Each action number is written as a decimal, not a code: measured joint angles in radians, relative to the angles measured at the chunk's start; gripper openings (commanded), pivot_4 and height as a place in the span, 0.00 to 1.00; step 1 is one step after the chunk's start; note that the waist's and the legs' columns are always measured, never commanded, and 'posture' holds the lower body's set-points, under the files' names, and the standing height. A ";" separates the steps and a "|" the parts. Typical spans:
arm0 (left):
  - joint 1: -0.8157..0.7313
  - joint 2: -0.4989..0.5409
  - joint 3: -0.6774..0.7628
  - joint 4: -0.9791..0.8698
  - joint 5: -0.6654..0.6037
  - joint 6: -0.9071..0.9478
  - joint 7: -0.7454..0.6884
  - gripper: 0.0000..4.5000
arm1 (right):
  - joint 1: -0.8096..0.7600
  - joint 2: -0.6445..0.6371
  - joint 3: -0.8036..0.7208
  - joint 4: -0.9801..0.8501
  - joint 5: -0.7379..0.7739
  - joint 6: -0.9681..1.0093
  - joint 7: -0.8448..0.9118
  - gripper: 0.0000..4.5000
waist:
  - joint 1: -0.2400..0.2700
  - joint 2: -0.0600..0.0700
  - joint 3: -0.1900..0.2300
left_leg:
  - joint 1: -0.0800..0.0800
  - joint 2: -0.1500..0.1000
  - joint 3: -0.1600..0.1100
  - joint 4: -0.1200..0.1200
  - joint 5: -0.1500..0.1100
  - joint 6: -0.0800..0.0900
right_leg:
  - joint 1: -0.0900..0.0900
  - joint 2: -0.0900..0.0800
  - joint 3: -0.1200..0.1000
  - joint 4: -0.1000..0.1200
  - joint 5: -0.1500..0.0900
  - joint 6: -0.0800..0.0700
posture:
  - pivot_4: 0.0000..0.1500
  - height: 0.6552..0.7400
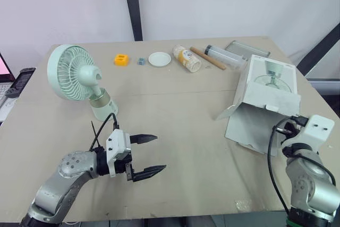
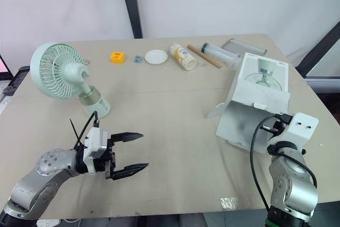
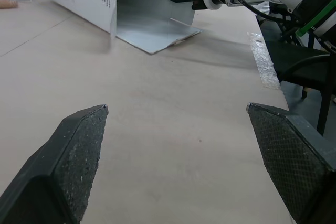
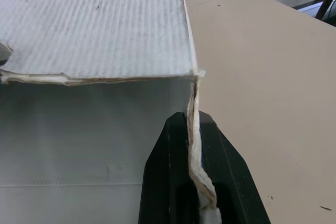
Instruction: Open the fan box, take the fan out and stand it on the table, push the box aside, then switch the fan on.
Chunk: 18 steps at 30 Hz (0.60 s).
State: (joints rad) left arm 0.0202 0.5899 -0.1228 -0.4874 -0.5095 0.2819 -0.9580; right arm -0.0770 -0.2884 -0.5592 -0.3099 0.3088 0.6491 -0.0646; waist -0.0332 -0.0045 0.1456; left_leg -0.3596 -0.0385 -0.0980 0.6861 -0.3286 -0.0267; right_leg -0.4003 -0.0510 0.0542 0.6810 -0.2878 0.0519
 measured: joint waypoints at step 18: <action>-0.021 -0.037 -0.013 0.002 0.000 -0.025 0.006 1.00 | 0.050 -0.162 0.079 -0.066 -0.009 0.040 0.162 0.98 | 0.000 0.000 0.000 | 0.000 0.000 0.001 0.000 0.000 0.001 | 0.000 0.000 0.001 -0.001 0.000 0.000 | 1.00 1.00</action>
State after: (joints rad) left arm -0.0010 0.5527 -0.1357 -0.4857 -0.5091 0.2566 -0.9520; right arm -0.0269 -0.4506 -0.4806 -0.3757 0.2999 0.6895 0.0971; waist -0.0330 -0.0041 0.1459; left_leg -0.3594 -0.0384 -0.0965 0.6858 -0.3290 -0.0260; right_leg -0.4006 -0.0506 0.0555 0.6805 -0.2880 0.0522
